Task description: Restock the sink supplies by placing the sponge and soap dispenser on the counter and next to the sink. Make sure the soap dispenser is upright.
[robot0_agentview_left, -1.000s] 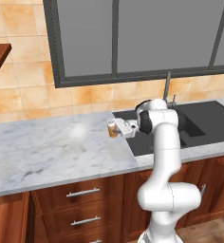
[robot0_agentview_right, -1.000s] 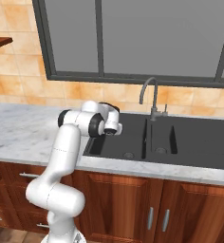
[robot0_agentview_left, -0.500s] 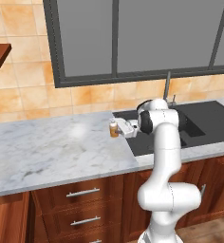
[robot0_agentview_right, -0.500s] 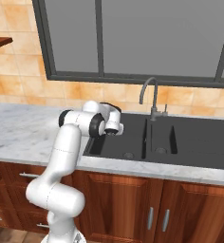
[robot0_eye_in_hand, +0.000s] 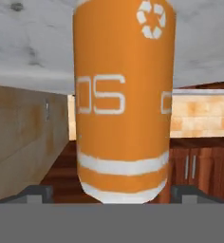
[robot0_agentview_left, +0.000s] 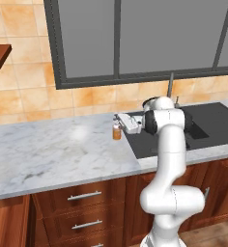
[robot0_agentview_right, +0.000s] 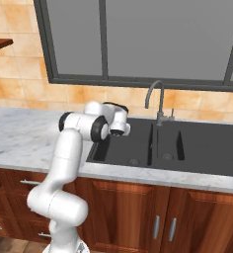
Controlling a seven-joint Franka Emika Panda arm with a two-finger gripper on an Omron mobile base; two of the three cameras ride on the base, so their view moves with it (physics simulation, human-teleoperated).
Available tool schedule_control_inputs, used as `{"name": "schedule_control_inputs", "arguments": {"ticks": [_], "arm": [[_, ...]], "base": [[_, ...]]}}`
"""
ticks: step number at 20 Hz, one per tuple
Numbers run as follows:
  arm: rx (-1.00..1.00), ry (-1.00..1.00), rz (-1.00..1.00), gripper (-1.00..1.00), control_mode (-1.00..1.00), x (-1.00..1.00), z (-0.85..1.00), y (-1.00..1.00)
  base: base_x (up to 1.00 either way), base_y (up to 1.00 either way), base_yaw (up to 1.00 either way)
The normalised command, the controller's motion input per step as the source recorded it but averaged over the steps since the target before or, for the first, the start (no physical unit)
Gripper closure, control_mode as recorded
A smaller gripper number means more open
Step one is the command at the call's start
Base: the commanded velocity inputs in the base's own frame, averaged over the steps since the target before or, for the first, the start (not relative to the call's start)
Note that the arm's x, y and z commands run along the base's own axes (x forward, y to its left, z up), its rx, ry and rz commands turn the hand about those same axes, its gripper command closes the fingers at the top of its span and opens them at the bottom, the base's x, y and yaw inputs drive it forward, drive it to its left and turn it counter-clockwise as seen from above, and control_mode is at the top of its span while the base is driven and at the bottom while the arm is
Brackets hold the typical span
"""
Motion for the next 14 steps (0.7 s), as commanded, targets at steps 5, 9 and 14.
{"name": "schedule_control_inputs", "arguments": {"ticks": [5, 9, 14], "arm": [[0.0, -0.11, -0.09, -1.0, -1.0, -0.18, 0.74, -0.01], [-0.01, -0.19, -0.06, -1.0, -1.0, -0.25, 0.96, 0.0], [-0.1, -0.27, 0.0, -1.0, -1.0, -0.48, 0.93, 0.11]], "base": [[0.0, 0.0, 0.0], [0.0, 0.0, 0.0], [0.0, 0.0, 0.0]]}}
